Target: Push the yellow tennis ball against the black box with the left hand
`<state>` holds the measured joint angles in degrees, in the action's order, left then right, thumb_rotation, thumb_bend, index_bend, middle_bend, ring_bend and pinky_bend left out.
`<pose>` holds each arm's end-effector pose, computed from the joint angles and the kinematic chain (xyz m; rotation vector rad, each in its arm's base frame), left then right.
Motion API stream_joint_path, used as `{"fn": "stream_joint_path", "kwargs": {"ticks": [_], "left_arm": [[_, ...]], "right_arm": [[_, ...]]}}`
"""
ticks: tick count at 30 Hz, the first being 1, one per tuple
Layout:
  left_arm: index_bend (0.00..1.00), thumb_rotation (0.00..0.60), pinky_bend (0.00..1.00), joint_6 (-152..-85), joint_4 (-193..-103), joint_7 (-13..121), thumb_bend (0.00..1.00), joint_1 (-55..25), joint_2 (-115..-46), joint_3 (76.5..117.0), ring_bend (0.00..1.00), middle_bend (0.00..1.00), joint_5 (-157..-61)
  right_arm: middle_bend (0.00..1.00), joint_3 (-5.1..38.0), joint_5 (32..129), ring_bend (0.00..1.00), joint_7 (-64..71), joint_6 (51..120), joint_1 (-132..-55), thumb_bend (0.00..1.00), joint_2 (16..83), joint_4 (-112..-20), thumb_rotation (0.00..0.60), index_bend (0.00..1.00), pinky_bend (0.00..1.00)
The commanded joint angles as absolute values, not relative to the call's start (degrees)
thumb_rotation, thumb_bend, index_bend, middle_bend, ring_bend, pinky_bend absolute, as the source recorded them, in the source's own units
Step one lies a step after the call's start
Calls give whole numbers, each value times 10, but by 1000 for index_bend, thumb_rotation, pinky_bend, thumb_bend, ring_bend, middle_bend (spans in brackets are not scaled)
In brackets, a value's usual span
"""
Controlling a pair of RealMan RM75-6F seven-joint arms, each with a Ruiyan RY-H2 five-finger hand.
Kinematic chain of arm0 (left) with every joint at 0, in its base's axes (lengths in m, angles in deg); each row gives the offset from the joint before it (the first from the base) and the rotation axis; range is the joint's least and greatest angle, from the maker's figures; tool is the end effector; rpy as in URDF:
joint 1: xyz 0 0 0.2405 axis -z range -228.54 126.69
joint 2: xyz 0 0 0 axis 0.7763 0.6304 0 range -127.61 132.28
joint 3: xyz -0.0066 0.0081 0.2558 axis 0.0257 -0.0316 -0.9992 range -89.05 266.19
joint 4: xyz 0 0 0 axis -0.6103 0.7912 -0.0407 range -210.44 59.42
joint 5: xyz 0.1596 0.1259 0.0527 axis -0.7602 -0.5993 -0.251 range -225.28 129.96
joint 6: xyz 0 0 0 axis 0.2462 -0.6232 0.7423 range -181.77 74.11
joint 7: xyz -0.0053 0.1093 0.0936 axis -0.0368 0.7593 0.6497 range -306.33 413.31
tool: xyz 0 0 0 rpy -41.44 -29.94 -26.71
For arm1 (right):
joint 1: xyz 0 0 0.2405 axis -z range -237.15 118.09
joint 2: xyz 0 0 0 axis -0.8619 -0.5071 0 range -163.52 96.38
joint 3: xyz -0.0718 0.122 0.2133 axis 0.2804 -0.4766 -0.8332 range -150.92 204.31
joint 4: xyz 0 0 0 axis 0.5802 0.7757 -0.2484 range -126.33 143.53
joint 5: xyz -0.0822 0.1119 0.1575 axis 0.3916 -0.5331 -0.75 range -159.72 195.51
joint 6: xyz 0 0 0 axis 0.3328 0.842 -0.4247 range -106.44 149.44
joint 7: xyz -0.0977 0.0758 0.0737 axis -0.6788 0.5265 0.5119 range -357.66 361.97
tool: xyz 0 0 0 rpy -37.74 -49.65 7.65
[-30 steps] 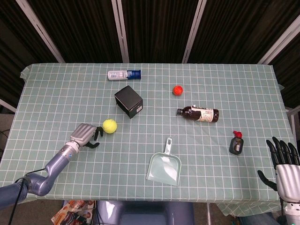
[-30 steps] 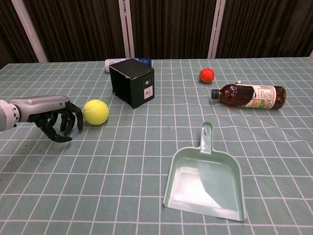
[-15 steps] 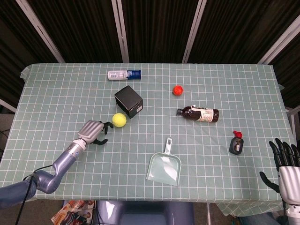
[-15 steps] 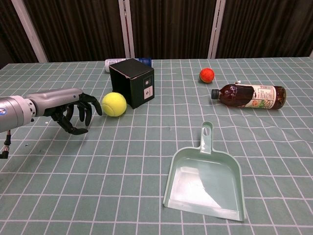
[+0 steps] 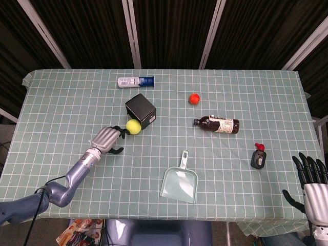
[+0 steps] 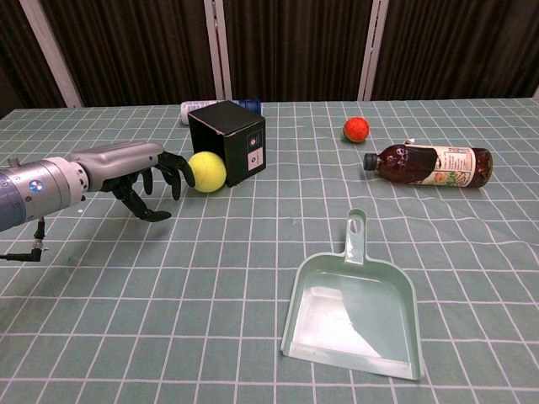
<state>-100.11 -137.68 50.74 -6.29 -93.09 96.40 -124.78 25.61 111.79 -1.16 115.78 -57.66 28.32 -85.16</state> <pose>-0.1860 0.3752 -0.0448 -1.9590 -1.0038 -0.8944 -0.3024 -0.1372 0.1780 1.3855 -0.7730 0.9176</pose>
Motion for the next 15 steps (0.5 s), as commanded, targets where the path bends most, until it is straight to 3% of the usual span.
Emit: {"fn": "stream_joint_path", "kwargs": {"ticks": [1, 11, 15], "left_arm": [[276, 600, 368, -1000, -1366, 526, 284, -58, -942, 964, 230, 376, -1242], [268, 600, 177, -1014, -1341, 539, 284, -53, -962, 971, 125, 295, -1236], [239, 600, 132, -1024, -1332, 528, 284, -51, -969, 968, 45, 191, -1248]], "right_arm": [[0, 258, 1123, 0, -9, 1162, -575, 258, 281, -851, 600, 0, 0], [0, 262, 1135, 0, -10, 1167, -572, 258, 282, -851, 600, 0, 0], [0, 264, 1139, 0, -9, 1169, -571, 257, 281, -852, 600, 0, 0]]}}
